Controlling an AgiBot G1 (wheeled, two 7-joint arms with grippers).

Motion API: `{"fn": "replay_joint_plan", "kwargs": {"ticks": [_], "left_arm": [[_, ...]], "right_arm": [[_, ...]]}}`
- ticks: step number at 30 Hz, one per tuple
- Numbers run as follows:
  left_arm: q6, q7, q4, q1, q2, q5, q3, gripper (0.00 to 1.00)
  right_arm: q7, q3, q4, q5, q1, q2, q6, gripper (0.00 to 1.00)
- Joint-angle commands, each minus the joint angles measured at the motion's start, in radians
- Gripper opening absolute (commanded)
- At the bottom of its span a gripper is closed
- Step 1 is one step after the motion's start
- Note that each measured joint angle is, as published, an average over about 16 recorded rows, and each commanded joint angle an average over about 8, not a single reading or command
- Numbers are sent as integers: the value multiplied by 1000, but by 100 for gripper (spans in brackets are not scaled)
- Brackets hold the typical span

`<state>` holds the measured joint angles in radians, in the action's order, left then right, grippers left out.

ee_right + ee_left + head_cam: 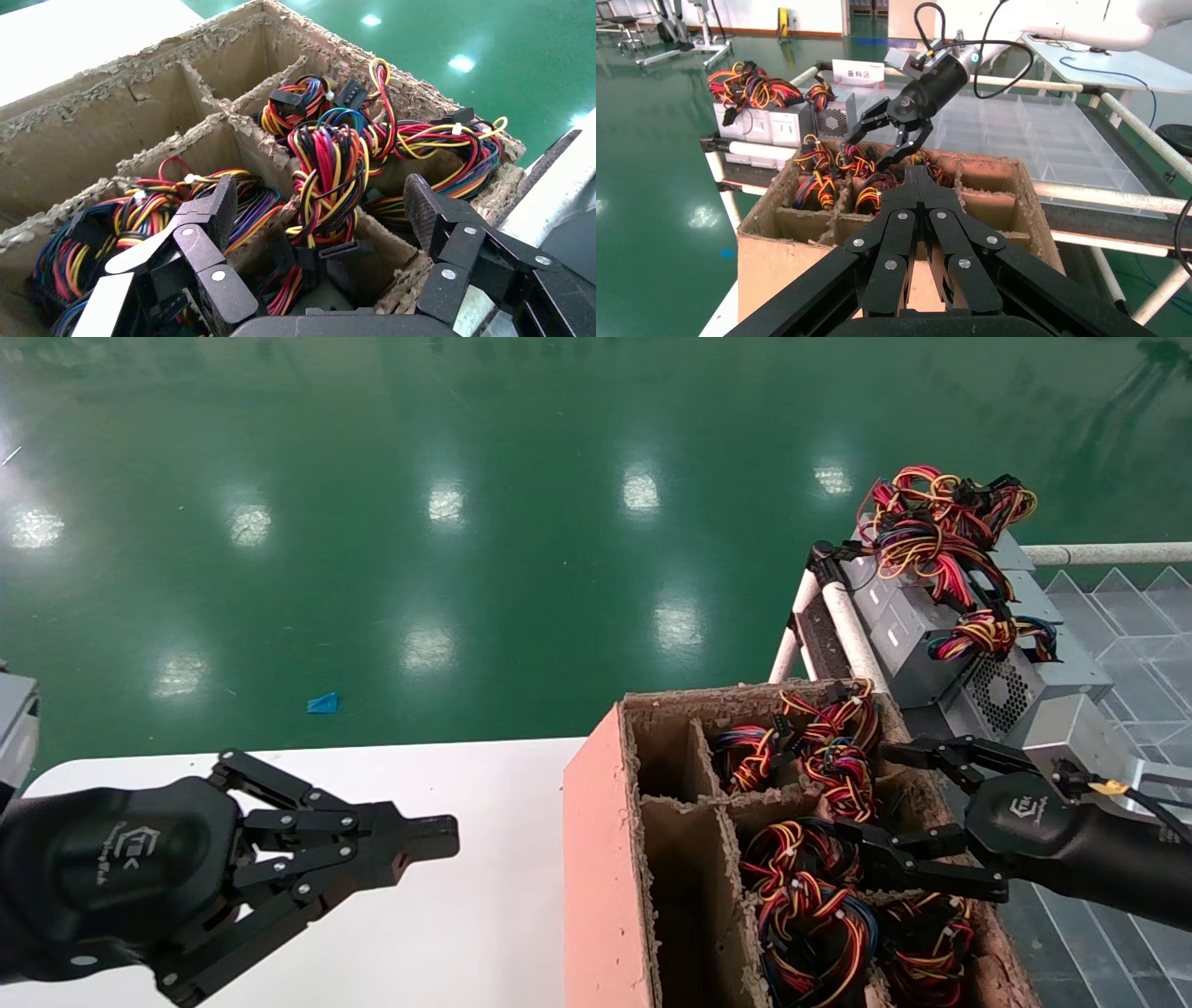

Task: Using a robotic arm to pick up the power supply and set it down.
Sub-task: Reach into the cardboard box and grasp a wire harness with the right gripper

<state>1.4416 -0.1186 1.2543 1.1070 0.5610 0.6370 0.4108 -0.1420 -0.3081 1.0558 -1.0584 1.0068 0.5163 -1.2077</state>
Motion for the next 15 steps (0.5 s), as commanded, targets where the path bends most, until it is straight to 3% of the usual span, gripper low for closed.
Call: {"fn": "replay_joint_plan", "kwargs": {"ticks": [1,15], "left_arm": [[0,0,0,0,0,0,0,0],[0,0,0,0,0,0,0,0]], "right_arm": [[12,-6,-29,-2,10,15,-13,0],[66,-18,-127,-6,58,44,-79,0]]}}
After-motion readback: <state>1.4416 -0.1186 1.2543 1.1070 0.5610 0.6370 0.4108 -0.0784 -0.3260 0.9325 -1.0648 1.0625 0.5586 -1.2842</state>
